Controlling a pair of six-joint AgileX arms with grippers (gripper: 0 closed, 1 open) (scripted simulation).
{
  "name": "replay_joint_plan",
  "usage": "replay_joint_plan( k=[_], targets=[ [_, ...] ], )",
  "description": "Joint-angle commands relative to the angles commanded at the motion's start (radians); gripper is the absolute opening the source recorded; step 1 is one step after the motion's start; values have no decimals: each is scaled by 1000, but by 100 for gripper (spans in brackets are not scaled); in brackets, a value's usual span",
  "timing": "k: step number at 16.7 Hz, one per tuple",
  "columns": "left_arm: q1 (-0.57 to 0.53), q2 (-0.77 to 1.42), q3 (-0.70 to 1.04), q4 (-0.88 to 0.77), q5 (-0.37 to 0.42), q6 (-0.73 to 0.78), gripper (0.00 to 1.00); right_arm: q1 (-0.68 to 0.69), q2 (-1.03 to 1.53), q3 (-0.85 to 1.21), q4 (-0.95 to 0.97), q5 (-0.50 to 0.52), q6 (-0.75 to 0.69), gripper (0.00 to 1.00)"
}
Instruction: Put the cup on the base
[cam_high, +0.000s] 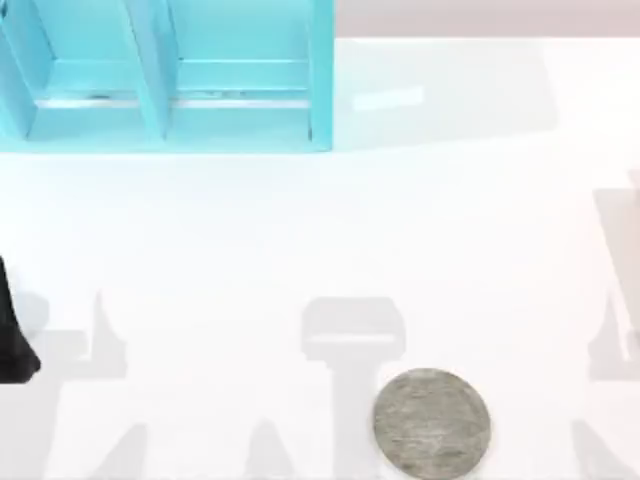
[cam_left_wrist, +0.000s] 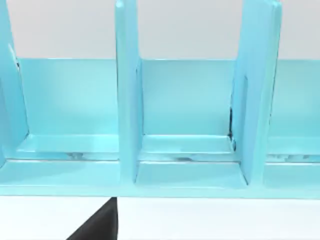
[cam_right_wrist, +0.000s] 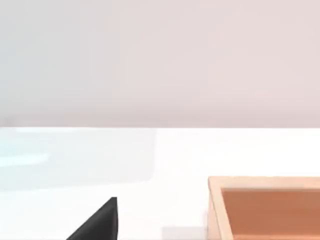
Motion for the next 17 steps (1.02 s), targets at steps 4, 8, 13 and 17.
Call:
replay_joint_plan(
  k=[4,8,13,17],
  targets=[
    [-2,29,13,-23,-3,28,100,0,0,0,0,0,0,100],
    [-10,195,92,-149,-20,189,100,0,0,0,0,0,0,100],
    [-6,537,284,-408,-61,527,100,0,0,0,0,0,0,100],
    [14,855,492,-648,-93,846,100,0,0,0,0,0,0,100]
  ],
)
